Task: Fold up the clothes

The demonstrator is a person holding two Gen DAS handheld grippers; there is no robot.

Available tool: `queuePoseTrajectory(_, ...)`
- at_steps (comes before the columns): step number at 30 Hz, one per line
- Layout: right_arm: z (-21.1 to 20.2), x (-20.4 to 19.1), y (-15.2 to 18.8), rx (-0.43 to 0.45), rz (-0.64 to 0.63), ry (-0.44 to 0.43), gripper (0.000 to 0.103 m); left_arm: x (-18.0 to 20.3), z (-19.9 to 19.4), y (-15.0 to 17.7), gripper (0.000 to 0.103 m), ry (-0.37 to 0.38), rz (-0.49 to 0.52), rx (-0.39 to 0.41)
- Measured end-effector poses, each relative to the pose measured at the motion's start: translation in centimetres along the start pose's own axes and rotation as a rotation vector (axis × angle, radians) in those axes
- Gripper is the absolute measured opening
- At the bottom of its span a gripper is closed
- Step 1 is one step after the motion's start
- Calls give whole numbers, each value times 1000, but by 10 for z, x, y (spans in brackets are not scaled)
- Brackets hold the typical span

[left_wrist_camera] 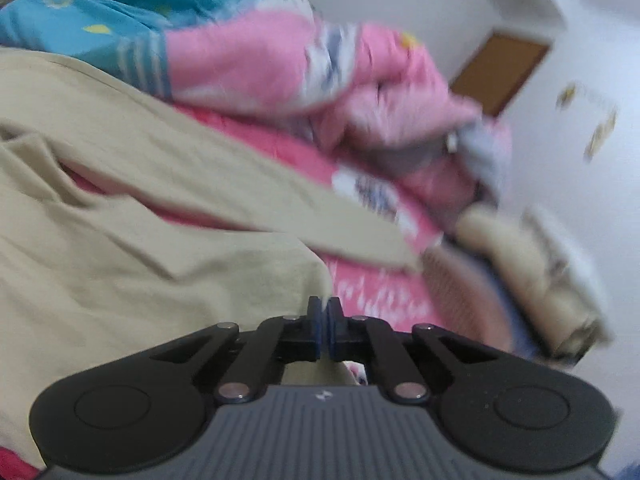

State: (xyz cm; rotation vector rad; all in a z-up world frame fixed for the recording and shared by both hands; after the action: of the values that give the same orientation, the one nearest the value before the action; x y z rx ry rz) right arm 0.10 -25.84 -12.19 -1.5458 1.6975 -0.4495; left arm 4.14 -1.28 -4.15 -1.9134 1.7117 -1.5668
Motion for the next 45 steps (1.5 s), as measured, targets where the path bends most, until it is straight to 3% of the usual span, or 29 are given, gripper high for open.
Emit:
queuePoseTrajectory(3,-3,3,-4,-11,32,-6,102,-30,-32,-17,3,4,-78,97)
queuePoseTrajectory(6,-11,-1,-14,24,60,-23,102,-75,-54,-17,3,-64,-155,132)
queuePoseTrajectory(11,-17,-39,-31,45,71,-229,102,-144,-69,6,3,-156,-323,126)
queuePoseTrajectory(17,-19,-122,-3,-4,-289,-418,101,-180,-75,15,4,-140,-418,133)
queuePoseTrajectory(19,-19,-147,16,-23,-430,-445,99,-183,-72,14,4,-130,-425,132)
queuePoseTrajectory(21,-11,-171,35,-46,-542,-432,90,-183,-68,12,4,-121,-427,129)
queuePoseTrajectory(22,-2,-178,40,-56,-572,-397,76,-184,-67,12,4,-119,-427,127)
queuePoseTrajectory(23,10,-182,44,-69,-595,-348,48,-184,-66,12,4,-117,-427,125)
queuePoseTrajectory(25,27,-188,46,-80,-623,-273,27,-185,-67,12,4,-116,-428,119)
queuePoseTrajectory(26,25,-188,39,-60,-610,-278,5,-186,-68,12,4,-113,-428,117)
queuePoseTrajectory(27,20,-188,29,-29,-610,-267,3,-184,-70,11,4,-104,-423,119)
queuePoseTrajectory(29,-1,-184,-1,116,-672,-155,2,-173,-71,6,5,-61,-408,125)
queuePoseTrajectory(32,-42,-174,-51,361,-782,48,2,-141,-65,-5,5,49,-364,121)
queuePoseTrajectory(34,-77,-160,-74,518,-884,212,2,-113,-56,-10,5,76,-280,94)
queuePoseTrajectory(36,-104,-139,-84,610,-988,377,2,-82,-39,-9,5,123,-188,37)
queuePoseTrajectory(39,-109,-92,-74,545,-1063,530,2,-45,-6,6,9,158,-73,-87)
queuePoseTrajectory(43,-56,-17,-1,241,-1221,663,3,-30,31,36,17,59,65,-236)
queuePoseTrajectory(45,-42,5,23,118,-1193,661,5,-29,39,45,18,5,121,-275)
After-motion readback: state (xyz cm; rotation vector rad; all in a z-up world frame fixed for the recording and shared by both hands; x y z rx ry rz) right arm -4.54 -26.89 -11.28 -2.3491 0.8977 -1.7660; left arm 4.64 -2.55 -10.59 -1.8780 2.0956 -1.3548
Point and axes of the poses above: each gripper's, at about its wrist camera, not at the fingertips, and z roughly the way its jaws point, x to its right, y to its underside, the point moved 7 cm from there along z, roughly the way its jaws point, and after that the axes turned 1 degree about y, right-handed, at the moved point
